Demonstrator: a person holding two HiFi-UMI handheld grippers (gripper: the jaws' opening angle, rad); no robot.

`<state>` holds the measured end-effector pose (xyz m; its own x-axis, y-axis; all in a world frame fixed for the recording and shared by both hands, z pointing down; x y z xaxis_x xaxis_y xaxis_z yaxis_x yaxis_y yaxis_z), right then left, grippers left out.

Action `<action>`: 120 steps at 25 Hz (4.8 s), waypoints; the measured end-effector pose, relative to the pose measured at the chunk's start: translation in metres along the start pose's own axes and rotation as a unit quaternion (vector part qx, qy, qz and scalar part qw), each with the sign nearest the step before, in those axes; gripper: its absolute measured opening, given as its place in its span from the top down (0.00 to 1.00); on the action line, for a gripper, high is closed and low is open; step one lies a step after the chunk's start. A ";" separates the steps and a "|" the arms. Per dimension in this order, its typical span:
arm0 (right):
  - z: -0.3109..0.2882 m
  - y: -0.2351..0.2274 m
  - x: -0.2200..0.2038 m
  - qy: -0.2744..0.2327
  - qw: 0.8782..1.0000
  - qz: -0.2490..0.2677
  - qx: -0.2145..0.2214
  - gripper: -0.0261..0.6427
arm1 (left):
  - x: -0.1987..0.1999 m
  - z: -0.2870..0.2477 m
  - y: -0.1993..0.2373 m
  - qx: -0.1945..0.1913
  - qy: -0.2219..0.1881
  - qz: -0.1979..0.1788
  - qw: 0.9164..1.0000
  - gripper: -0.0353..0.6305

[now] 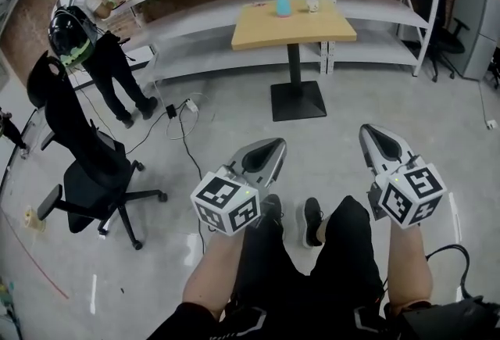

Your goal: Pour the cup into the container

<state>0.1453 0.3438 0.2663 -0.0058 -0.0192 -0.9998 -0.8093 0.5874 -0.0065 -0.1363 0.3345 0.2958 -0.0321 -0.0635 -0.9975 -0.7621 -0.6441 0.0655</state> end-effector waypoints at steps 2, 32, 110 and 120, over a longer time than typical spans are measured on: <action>-0.014 -0.011 0.001 -0.006 1.000 -0.007 -0.006 0.96 | 0.002 -0.017 0.011 -0.004 0.000 -0.002 1.000 0.95; -0.243 -0.170 -0.004 -0.009 1.000 -0.012 -0.010 0.96 | 0.019 -0.223 0.198 -0.008 -0.003 -0.005 1.000 0.95; -0.591 -0.459 0.019 0.001 0.999 -0.009 -0.042 0.76 | 0.074 -0.570 0.469 -0.010 -0.012 -0.015 1.000 0.95; -0.654 -0.502 0.011 0.023 0.998 -0.022 -0.055 0.65 | 0.077 -0.614 0.514 -0.013 0.005 -0.025 1.000 0.95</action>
<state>0.1680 -0.4804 0.2710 0.0059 -0.0820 -0.9966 -0.8685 0.4935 -0.0458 -0.1334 -0.4699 0.2701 0.0114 -0.0382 -0.9992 -0.7460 -0.6657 0.0169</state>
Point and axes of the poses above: the fingertips, and each gripper's own axes: z backward along the fingers, y to its left, x out of its top, the point moved 10 cm from there along z, backward along the fingers, and after that the axes turned 5 degrees about x, right-handed, at the moved point
